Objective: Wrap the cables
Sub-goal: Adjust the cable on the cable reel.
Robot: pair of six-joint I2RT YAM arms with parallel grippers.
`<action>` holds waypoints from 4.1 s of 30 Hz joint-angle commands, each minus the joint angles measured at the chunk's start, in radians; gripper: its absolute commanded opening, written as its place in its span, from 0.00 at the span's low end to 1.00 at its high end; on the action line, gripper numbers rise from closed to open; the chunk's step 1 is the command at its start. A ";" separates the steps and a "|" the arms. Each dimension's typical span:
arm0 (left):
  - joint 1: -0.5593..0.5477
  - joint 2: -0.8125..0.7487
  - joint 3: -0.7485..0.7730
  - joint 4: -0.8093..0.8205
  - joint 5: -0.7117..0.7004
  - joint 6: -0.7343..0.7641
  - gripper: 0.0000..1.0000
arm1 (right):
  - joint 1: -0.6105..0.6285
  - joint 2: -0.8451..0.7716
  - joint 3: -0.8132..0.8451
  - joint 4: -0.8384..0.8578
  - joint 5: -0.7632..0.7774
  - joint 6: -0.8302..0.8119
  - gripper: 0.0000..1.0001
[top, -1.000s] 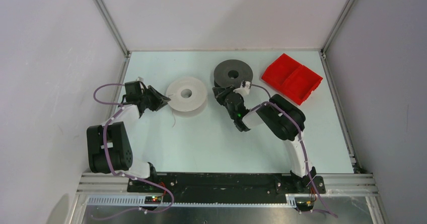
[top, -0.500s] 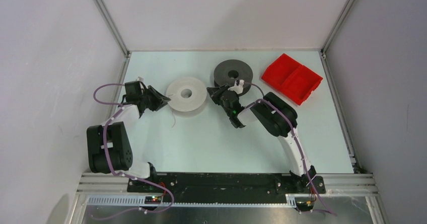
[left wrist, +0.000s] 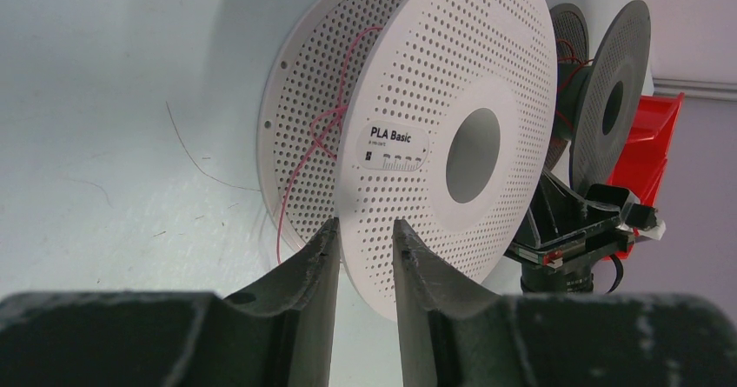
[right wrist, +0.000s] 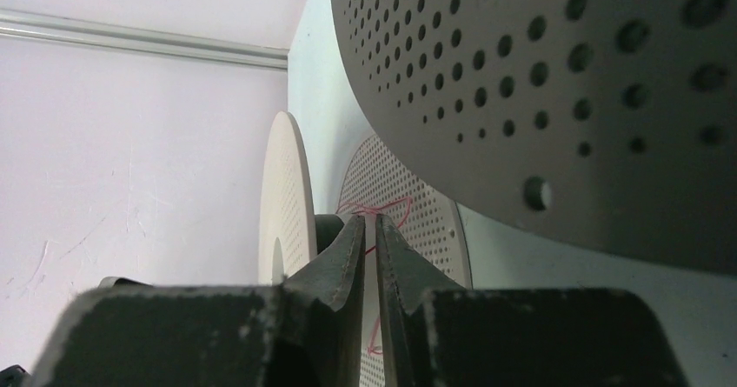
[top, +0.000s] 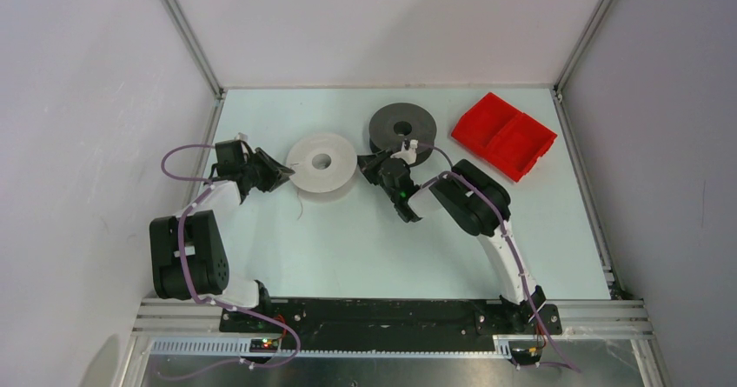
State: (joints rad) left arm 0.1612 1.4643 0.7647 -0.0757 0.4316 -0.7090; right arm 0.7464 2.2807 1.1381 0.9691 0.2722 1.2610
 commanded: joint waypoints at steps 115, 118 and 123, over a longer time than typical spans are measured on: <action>0.171 -0.451 -0.116 -0.121 -0.405 -0.140 0.43 | 0.337 -0.135 0.043 -0.312 0.160 -0.905 0.00; 0.170 -0.450 -0.115 -0.121 -0.404 -0.139 0.43 | 0.321 -0.147 0.005 -0.243 0.136 -0.900 0.00; 0.170 -0.449 -0.116 -0.122 -0.406 -0.136 0.43 | 0.301 -0.164 -0.031 -0.201 0.130 -0.867 0.00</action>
State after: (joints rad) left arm 0.3233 1.0142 0.6312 -0.2123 0.0151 -0.8394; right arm 1.0576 2.1727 1.1271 0.6827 0.4095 0.3634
